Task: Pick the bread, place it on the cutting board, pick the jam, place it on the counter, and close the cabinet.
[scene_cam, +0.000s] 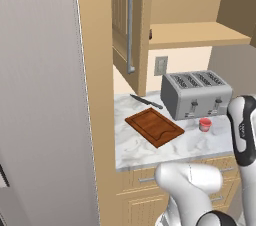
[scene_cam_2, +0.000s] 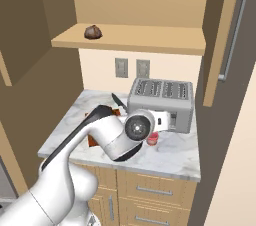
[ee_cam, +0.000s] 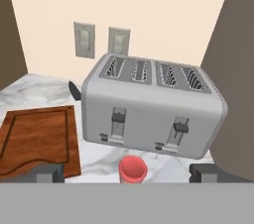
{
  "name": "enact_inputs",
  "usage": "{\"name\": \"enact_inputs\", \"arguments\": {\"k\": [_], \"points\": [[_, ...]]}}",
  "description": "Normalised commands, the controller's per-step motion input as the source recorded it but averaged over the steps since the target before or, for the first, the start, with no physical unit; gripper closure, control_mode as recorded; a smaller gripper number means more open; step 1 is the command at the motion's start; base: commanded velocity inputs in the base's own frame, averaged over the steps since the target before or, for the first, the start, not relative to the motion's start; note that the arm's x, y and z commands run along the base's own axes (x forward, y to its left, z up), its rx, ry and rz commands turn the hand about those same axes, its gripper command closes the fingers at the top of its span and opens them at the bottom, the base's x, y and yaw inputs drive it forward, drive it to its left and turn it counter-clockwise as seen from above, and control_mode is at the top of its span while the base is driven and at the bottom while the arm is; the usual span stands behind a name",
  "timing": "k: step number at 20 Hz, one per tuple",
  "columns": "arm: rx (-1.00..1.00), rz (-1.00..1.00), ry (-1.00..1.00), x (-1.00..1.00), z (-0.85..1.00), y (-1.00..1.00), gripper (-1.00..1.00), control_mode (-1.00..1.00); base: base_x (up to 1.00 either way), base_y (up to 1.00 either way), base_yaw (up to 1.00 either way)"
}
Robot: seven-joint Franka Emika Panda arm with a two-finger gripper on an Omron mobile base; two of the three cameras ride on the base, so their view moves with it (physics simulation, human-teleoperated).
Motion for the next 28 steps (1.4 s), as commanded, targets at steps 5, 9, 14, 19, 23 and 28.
{"name": "enact_inputs", "arguments": {"k": [5,9,14,19,23,28], "points": [[0.00,-0.02,0.00,0.00,0.42,0.00,-1.00,-1.00,0.00,0.00,0.00],[0.00,-0.02,0.00,0.00,0.43,0.01,-1.00,-1.00,0.00,0.00,0.00],[0.00,-0.02,0.00,-0.01,0.43,0.09,-1.00,-1.00,0.00,0.00,0.00],[0.00,-0.02,0.00,-0.09,0.35,0.17,-1.00,-1.00,0.00,0.00,0.00],[0.00,-0.02,0.00,-0.10,0.16,0.24,-1.00,-1.00,0.00,0.00,0.00],[0.00,-0.02,0.00,-0.16,0.22,0.29,-1.00,-1.00,0.00,0.00,0.00]]}}
